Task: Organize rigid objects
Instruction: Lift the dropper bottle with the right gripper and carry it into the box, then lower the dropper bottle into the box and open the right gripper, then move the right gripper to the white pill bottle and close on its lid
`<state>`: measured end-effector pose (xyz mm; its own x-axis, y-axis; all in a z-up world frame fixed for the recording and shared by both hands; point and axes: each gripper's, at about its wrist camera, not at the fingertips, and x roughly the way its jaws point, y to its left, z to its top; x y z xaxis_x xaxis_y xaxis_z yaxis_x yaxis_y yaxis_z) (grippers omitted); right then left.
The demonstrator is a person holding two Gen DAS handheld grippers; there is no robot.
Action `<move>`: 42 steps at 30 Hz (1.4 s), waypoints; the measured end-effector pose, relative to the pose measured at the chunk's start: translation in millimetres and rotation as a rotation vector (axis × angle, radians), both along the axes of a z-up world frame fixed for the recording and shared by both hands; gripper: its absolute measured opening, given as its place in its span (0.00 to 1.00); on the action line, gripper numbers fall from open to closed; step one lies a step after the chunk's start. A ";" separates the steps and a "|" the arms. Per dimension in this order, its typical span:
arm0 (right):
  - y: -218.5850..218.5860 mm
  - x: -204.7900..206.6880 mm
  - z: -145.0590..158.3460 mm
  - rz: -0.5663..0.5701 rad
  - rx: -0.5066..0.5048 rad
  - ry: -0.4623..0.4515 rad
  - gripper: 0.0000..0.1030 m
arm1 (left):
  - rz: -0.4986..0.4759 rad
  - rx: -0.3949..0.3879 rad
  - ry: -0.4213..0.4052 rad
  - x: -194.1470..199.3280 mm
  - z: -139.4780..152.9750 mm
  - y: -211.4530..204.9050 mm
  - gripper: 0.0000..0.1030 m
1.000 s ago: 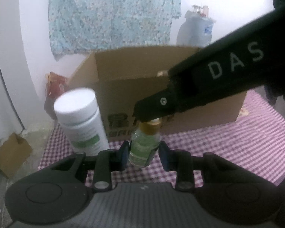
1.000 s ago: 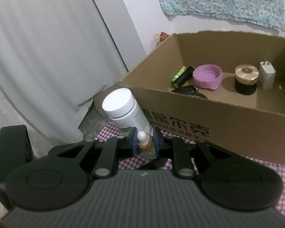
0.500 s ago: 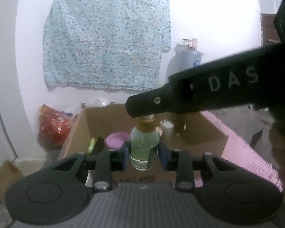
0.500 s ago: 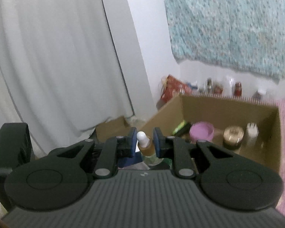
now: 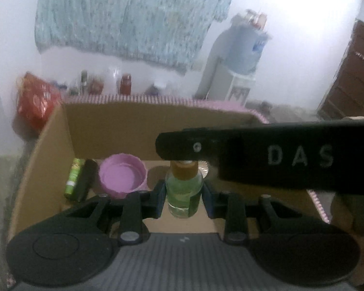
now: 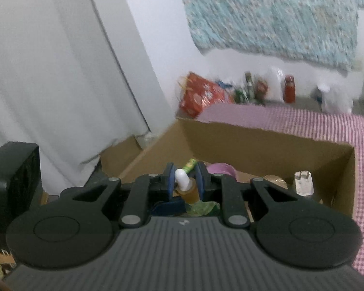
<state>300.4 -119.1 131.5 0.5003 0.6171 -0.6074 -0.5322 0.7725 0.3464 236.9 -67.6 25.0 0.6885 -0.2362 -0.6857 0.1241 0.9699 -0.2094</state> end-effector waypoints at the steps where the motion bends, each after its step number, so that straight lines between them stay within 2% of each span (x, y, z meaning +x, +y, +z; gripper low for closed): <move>1: 0.9 6.8 -6.6 -0.006 -0.003 0.016 0.17 | 0.004 0.005 0.017 5.8 -4.3 -0.9 0.32; 7: -1.1 35.9 -44.0 -0.030 0.013 0.119 0.17 | 0.015 0.006 0.055 19.3 -15.5 1.4 0.32; 8: -2.4 38.0 -49.7 -0.033 0.017 0.132 0.17 | 0.017 0.011 0.052 22.0 -12.8 1.0 0.29; 9: -3.8 37.6 -54.5 -0.035 0.017 0.143 0.17 | 0.018 0.016 0.046 22.4 -9.7 -1.2 0.20; 11: -4.9 39.6 -64.1 -0.034 0.026 0.167 0.13 | 0.013 0.014 0.044 22.9 -7.8 -3.0 0.21; 17: -6.1 36.9 -70.3 -0.044 0.043 0.181 0.13 | -0.009 0.033 0.014 18.5 -6.6 -8.0 0.22; 19: -6.2 37.5 -68.1 -0.047 0.047 0.180 0.15 | -0.016 0.023 -0.007 13.5 -3.2 -8.0 0.30; 21: -10.4 34.8 -63.7 -0.054 0.059 0.176 0.15 | -0.015 0.025 -0.040 6.5 2.6 -7.5 0.46; 25: -21.4 20.9 -47.5 -0.065 0.102 0.155 0.17 | -0.011 0.055 -0.119 -15.2 18.4 -7.7 0.59; 28: -33.8 1.5 -29.7 -0.070 0.138 0.126 0.18 | -0.018 0.034 -0.163 -39.8 32.1 -2.7 0.67; 30: -42.0 -17.9 -16.8 -0.068 0.170 0.099 0.19 | -0.031 0.008 -0.191 -59.4 40.7 1.6 0.77; 34: -58.3 -63.0 6.3 -0.054 0.219 0.051 0.27 | -0.097 -0.070 -0.238 -106.9 49.8 15.8 0.86; 36: -65.9 -87.5 14.3 -0.047 0.238 0.031 0.30 | -0.106 -0.069 -0.260 -130.6 49.9 25.5 0.92; 40: -68.4 -128.9 13.4 -0.041 0.280 0.033 0.42 | -0.068 -0.064 -0.269 -166.5 40.4 46.4 0.94; 42: -61.6 -146.2 4.6 -0.040 0.276 0.047 0.44 | -0.035 -0.034 -0.262 -178.5 32.8 54.1 0.95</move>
<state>154.2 -180.8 136.1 0.5028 0.7428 -0.4421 -0.4818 0.6654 0.5701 58.4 -13.5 57.8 0.8324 -0.2829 -0.4766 0.2117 0.9570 -0.1984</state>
